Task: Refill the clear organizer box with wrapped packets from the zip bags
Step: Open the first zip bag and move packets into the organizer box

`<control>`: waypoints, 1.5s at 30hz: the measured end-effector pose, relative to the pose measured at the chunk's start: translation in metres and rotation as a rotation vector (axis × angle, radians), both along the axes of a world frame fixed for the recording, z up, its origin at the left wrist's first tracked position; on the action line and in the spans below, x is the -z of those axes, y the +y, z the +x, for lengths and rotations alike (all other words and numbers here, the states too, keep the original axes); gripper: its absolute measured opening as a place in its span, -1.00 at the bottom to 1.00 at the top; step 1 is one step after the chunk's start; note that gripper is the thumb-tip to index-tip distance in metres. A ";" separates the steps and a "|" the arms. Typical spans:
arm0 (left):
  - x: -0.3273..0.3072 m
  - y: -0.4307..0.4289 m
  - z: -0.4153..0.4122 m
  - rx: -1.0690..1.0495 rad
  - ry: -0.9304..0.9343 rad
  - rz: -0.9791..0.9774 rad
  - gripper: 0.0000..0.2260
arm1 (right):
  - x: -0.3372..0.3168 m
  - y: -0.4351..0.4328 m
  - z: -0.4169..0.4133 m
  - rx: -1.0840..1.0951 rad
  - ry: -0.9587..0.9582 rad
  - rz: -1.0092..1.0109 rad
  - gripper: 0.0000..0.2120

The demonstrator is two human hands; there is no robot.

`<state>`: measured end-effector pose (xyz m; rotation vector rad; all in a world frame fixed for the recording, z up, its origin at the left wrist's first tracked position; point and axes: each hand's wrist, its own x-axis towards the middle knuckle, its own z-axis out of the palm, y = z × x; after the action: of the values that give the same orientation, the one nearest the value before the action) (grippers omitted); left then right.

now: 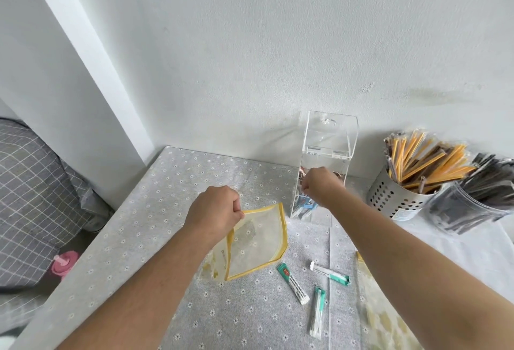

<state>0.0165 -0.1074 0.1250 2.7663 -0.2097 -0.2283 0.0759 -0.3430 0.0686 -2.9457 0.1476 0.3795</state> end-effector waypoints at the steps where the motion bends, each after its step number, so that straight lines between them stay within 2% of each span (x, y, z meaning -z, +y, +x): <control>1: 0.000 0.000 0.000 0.003 -0.001 0.002 -0.84 | -0.002 0.003 0.000 -0.026 0.014 -0.047 -0.74; 5: -0.001 0.000 -0.001 0.007 -0.009 0.009 -0.83 | -0.010 0.008 -0.007 -0.112 0.094 -0.183 -0.74; 8: -0.001 0.000 -0.002 0.013 -0.019 0.025 -0.82 | 0.001 -0.004 -0.005 -0.119 0.003 -0.173 -0.71; 14: -0.010 0.001 -0.005 0.046 -0.094 0.042 -0.92 | -0.013 0.007 -0.040 -0.181 -0.271 0.083 -0.53; 17: -0.025 0.005 -0.003 0.089 -0.070 -0.035 -0.93 | 0.000 0.024 -0.064 -0.295 -0.092 0.242 -0.25; 19: -0.036 0.012 0.000 0.110 -0.022 -0.119 -0.93 | 0.018 0.034 -0.073 -0.331 0.007 0.477 -0.10; 20: -0.040 0.015 0.001 0.119 0.020 -0.170 -0.93 | 0.022 0.038 -0.076 -0.320 0.042 0.663 -0.12; 22: -0.043 0.021 -0.002 0.147 0.133 -0.268 -0.90 | 0.020 0.048 -0.086 -0.228 0.064 0.919 -0.38; 24: -0.041 0.025 -0.006 0.138 0.213 -0.371 -0.92 | 0.009 0.054 -0.094 -0.140 0.051 1.011 -0.69; 26: -0.038 0.034 -0.009 0.068 0.277 -0.555 -0.94 | 0.002 0.056 -0.098 -0.091 0.041 1.066 -0.83; 30: -0.021 0.068 -0.012 -0.186 0.535 -1.154 -0.63 | -0.011 0.060 -0.101 0.101 -0.002 1.239 -0.84; 32: -0.002 0.085 -0.015 -0.252 0.601 -1.348 -0.43 | -0.014 0.064 -0.100 0.205 -0.022 1.370 -0.87; 35: 0.025 0.090 -0.026 -0.232 0.650 -1.314 -0.18 | -0.011 0.075 -0.097 0.355 0.032 1.473 -0.90; 36: 0.033 0.089 -0.029 -0.228 0.654 -1.262 -0.23 | -0.009 0.080 -0.095 0.396 0.059 1.478 -0.91; 38: 0.046 0.083 -0.030 -0.283 0.638 -1.185 -0.62 | -0.002 0.089 -0.090 0.484 0.069 1.477 -0.91; 39: 0.053 0.080 -0.029 -0.367 0.617 -1.163 -0.83 | 0.002 0.093 -0.087 0.527 0.056 1.462 -0.91; 40: 0.060 0.079 -0.026 -0.464 0.585 -1.144 -0.96 | 0.008 0.096 -0.085 0.561 0.035 1.434 -0.91; 42: 0.078 0.078 -0.018 -0.609 0.502 -1.112 -0.92 | 0.025 0.104 -0.083 0.580 0.021 1.334 -0.86; 45: 0.102 0.076 -0.004 -0.668 0.360 -0.967 -0.85 | 0.056 0.119 -0.087 0.590 0.071 1.197 -0.81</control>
<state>0.0127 -0.0312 0.0235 1.6690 0.5490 -0.3253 -0.0107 -0.2239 0.0124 -1.6159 0.5480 0.3116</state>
